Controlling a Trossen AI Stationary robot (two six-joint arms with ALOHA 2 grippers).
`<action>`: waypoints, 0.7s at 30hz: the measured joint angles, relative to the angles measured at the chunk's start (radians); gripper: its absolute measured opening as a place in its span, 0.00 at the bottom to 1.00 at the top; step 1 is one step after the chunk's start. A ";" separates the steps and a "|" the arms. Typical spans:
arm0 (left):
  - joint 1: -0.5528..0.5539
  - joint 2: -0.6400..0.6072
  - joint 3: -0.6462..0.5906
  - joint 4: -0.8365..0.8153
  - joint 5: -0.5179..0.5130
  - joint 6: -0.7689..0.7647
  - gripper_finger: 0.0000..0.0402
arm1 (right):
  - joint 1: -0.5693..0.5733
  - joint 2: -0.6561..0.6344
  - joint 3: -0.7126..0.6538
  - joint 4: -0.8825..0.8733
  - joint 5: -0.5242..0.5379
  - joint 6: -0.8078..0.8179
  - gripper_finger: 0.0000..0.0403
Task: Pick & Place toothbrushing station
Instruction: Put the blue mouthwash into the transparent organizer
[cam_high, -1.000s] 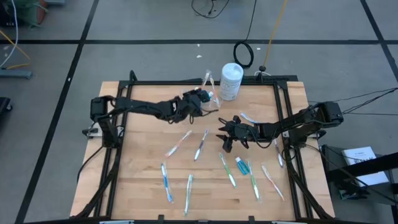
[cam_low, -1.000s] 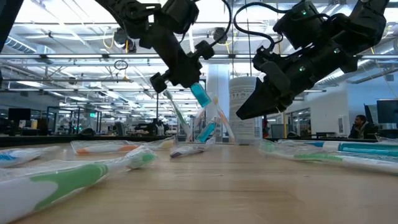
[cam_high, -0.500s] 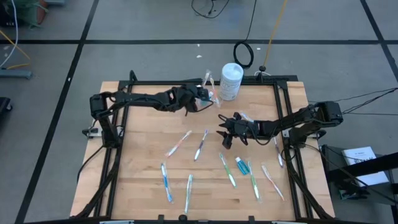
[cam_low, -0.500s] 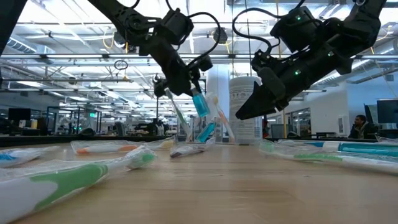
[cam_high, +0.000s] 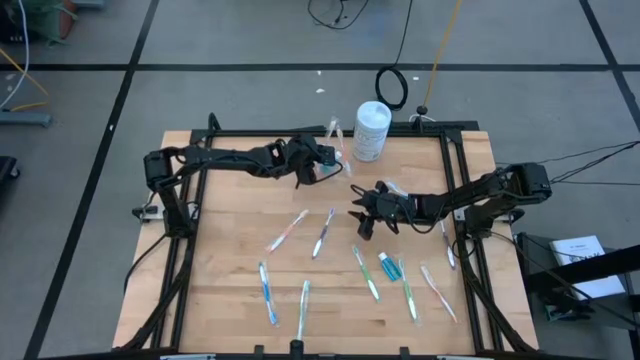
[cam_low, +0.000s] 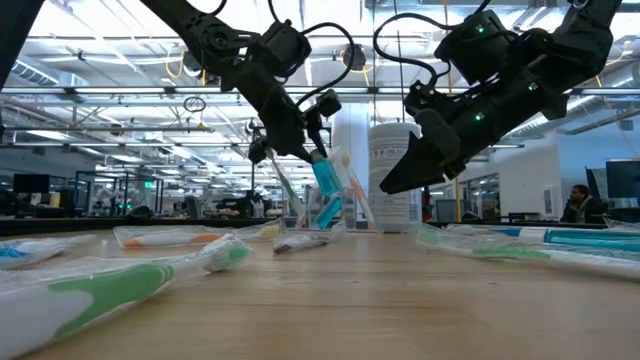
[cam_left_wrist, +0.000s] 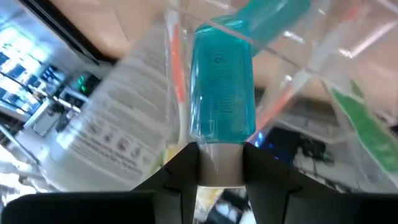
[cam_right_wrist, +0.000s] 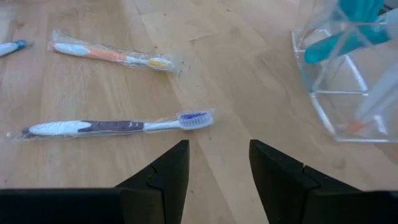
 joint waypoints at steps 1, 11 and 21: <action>0.000 0.000 0.000 -0.009 0.018 -0.006 0.28 | 0.000 0.000 0.000 0.000 0.000 0.000 0.40; -0.011 0.000 0.000 -0.044 0.031 -0.010 0.30 | 0.000 0.000 0.000 0.000 0.001 0.000 0.40; -0.011 0.000 0.000 -0.034 0.026 -0.014 0.54 | -0.001 0.000 0.000 0.001 0.003 -0.007 0.40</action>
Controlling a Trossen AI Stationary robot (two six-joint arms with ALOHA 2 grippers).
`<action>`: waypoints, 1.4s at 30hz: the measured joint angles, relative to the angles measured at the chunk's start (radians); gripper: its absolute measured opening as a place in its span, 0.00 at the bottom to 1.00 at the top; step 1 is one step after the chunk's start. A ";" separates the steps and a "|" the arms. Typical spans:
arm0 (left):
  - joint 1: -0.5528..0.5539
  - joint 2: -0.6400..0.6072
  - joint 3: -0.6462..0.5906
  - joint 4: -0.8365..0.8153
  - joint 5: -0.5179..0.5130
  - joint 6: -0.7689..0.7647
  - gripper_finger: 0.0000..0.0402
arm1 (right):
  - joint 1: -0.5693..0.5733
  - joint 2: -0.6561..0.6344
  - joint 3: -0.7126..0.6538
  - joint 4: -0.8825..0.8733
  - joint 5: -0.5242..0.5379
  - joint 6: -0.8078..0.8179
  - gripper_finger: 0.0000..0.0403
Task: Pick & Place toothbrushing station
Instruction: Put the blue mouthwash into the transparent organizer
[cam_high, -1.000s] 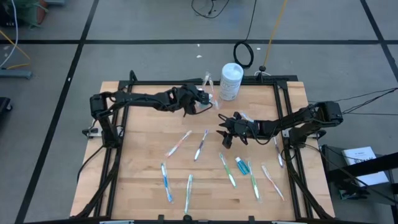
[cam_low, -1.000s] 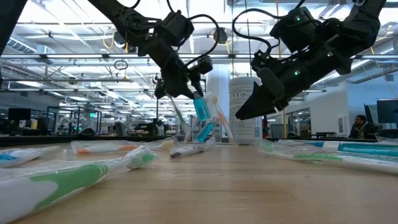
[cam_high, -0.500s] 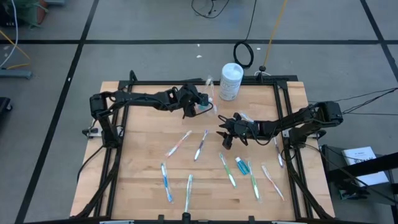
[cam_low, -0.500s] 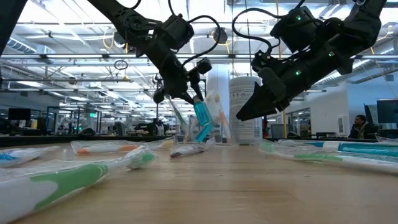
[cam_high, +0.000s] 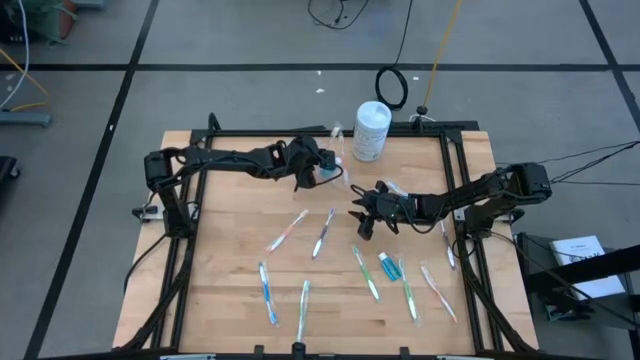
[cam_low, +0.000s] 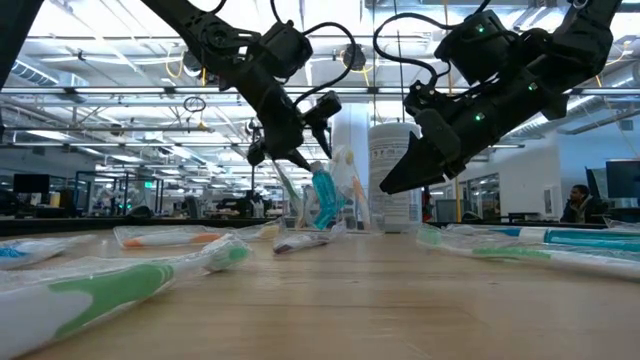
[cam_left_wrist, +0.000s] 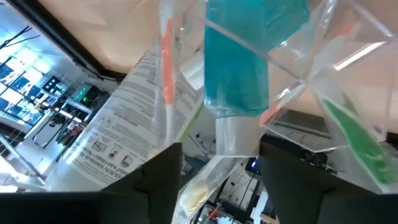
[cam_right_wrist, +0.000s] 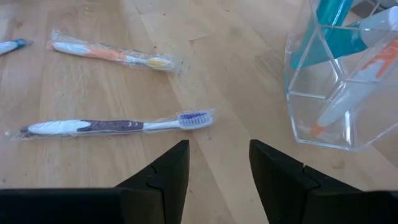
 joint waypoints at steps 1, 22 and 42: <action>0.000 0.000 0.000 0.008 0.000 0.000 0.56 | 0.000 0.000 0.000 0.000 0.000 0.000 0.40; -0.108 -0.122 0.001 0.110 -0.125 -1.178 0.48 | 0.000 0.000 0.000 0.000 0.000 -0.019 0.40; -0.079 -0.104 0.001 -0.245 -0.050 -2.070 0.08 | 0.000 0.000 0.000 0.001 0.000 -0.019 0.40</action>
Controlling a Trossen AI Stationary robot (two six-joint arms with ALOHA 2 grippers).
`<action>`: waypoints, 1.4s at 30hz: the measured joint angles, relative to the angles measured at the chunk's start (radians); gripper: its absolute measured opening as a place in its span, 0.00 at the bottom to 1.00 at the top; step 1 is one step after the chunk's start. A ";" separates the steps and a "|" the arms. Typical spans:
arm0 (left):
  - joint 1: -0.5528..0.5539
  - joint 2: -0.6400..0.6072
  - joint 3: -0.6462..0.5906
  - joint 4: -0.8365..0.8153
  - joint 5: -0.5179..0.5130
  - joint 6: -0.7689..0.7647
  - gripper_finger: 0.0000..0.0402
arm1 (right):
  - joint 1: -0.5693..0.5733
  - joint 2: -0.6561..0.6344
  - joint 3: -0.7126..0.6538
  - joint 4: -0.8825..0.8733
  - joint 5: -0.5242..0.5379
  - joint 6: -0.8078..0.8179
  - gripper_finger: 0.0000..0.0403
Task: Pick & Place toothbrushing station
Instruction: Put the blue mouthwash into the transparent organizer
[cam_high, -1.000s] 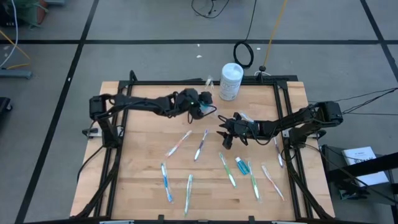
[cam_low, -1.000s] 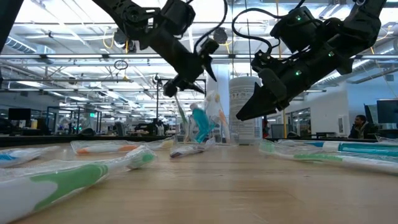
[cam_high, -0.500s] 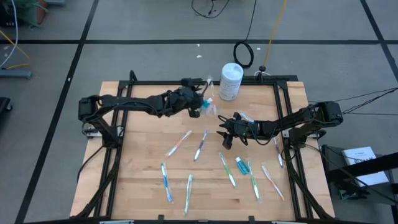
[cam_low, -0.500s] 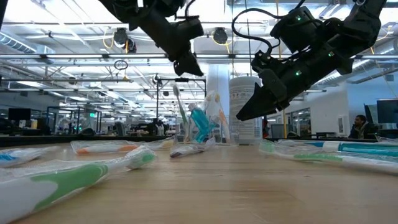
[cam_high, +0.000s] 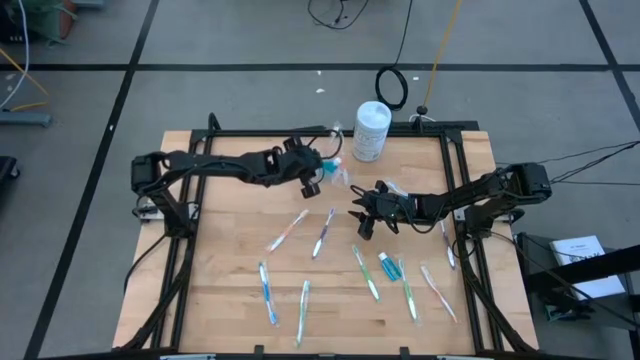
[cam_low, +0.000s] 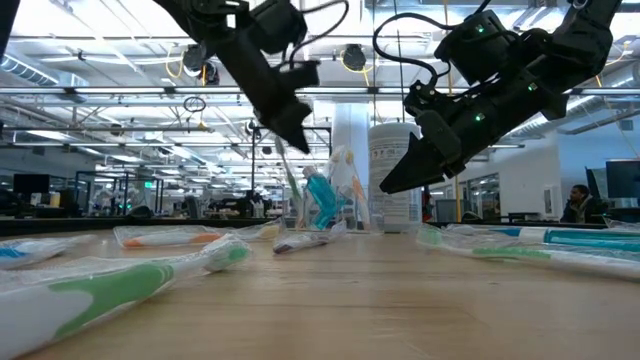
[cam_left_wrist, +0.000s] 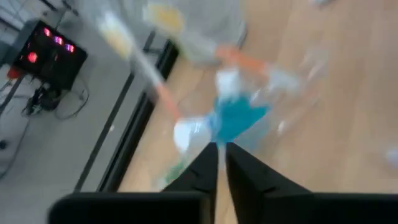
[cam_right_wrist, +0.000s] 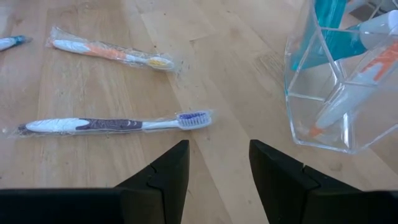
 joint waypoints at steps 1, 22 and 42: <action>0.008 0.001 -0.001 -0.020 -0.014 0.007 0.05 | 0.000 0.000 0.000 0.000 0.000 0.000 0.40; 0.139 0.068 0.000 0.093 0.180 0.010 0.01 | 0.000 0.000 0.000 0.026 0.000 -0.007 0.40; 0.108 0.062 0.000 0.137 0.197 0.034 0.01 | 0.000 0.000 0.000 0.022 0.000 -0.008 0.40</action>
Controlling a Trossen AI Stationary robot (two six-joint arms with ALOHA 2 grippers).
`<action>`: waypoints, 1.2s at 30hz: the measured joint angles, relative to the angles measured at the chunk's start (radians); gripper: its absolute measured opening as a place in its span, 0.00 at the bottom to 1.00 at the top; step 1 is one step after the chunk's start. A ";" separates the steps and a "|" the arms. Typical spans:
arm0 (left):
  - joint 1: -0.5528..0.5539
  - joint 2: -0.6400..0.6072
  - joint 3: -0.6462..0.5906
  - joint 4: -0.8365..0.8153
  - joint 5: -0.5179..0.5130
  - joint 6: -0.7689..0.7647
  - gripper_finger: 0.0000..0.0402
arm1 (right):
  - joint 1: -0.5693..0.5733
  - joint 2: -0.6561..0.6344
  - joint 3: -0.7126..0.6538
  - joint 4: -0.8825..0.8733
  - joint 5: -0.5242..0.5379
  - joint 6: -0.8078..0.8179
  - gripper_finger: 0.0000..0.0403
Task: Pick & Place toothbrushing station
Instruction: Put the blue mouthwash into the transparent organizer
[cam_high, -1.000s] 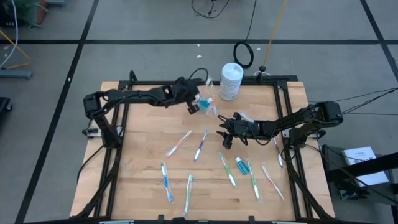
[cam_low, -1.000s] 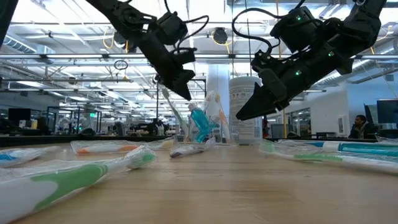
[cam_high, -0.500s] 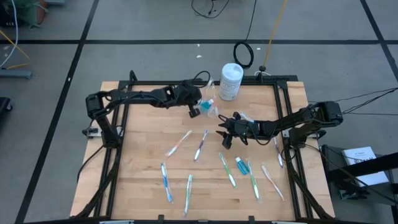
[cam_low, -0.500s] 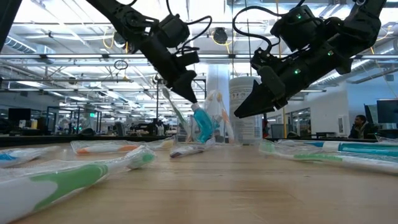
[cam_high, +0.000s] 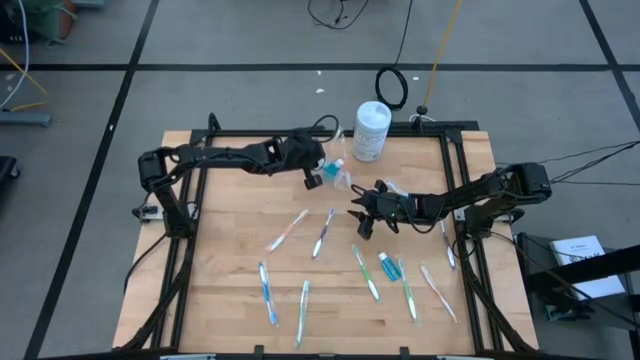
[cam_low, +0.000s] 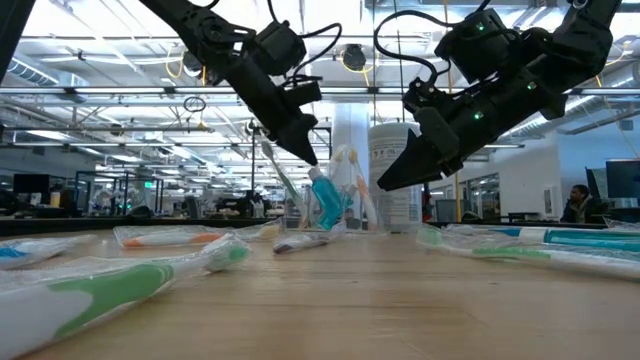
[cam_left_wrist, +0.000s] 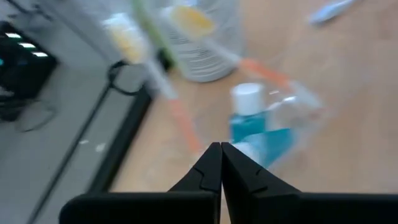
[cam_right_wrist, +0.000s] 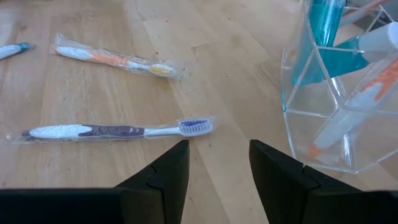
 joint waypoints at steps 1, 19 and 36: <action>-0.003 0.000 0.000 0.000 0.031 -0.006 0.02 | 0.000 0.000 0.000 0.000 0.000 0.000 0.40; -0.042 -0.016 0.000 -0.030 -0.222 -0.020 0.01 | 0.000 0.000 0.000 -0.002 0.000 0.000 0.40; -0.039 0.018 -0.001 -0.023 0.012 -0.079 0.01 | 0.000 0.000 0.000 0.009 0.000 -0.018 0.40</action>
